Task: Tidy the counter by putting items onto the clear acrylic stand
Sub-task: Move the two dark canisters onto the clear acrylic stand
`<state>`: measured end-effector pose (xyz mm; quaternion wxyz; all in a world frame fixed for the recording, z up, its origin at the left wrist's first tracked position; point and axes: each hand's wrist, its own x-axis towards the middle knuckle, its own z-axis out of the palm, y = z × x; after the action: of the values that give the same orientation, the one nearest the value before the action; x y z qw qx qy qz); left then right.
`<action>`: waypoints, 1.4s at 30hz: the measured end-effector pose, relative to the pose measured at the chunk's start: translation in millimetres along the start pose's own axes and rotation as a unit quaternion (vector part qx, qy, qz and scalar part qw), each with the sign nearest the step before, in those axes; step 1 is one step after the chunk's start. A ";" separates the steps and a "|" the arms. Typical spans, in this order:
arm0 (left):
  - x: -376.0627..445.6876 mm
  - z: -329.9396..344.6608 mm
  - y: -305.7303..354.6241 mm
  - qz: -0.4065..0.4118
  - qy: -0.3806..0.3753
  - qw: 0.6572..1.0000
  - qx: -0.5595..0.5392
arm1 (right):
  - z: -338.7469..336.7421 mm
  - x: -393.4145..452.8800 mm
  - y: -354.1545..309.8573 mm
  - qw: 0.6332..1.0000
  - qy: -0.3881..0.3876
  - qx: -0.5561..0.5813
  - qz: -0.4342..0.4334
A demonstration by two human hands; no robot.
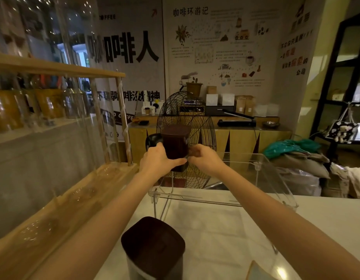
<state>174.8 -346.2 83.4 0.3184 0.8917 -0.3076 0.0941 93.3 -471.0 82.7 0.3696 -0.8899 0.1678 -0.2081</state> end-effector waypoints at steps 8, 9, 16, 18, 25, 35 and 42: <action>-9.6 -28.5 -9.0 0.051 -0.082 0.985 0.141 | -13.7 -81.0 -22.0 0.992 -0.062 -0.073 -0.079; -14.8 -33.7 -9.7 0.066 -0.085 0.982 0.156 | -13.3 -93.7 -24.9 0.991 -0.068 -0.067 -0.090; -70.2 -65.6 -26.6 0.179 -0.064 0.971 0.146 | 2.1 -153.6 -23.7 0.981 -0.146 -0.085 -0.094; -94.9 -72.3 -34.9 0.163 -0.092 0.982 0.039 | 9.1 -160.9 -19.0 0.977 -0.178 -0.091 -0.071; -176.9 -65.3 -71.7 0.025 -0.135 0.973 -0.187 | 34.7 -171.2 -11.3 0.965 -0.255 -0.044 -0.030; -232.8 -15.2 -61.7 -0.043 -0.068 0.967 -0.240 | 44.6 -172.8 -7.8 0.963 -0.265 -0.022 -0.038; -233.4 -2.2 -49.3 -0.041 -0.037 0.956 -0.287 | 40.7 -182.9 -5.3 0.966 -0.247 -0.052 -0.059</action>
<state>19.8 -200.8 -25.0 0.5525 0.7778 -0.2962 -0.0445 -42.6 -360.8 15.5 0.3401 -0.9399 0.0290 0.0052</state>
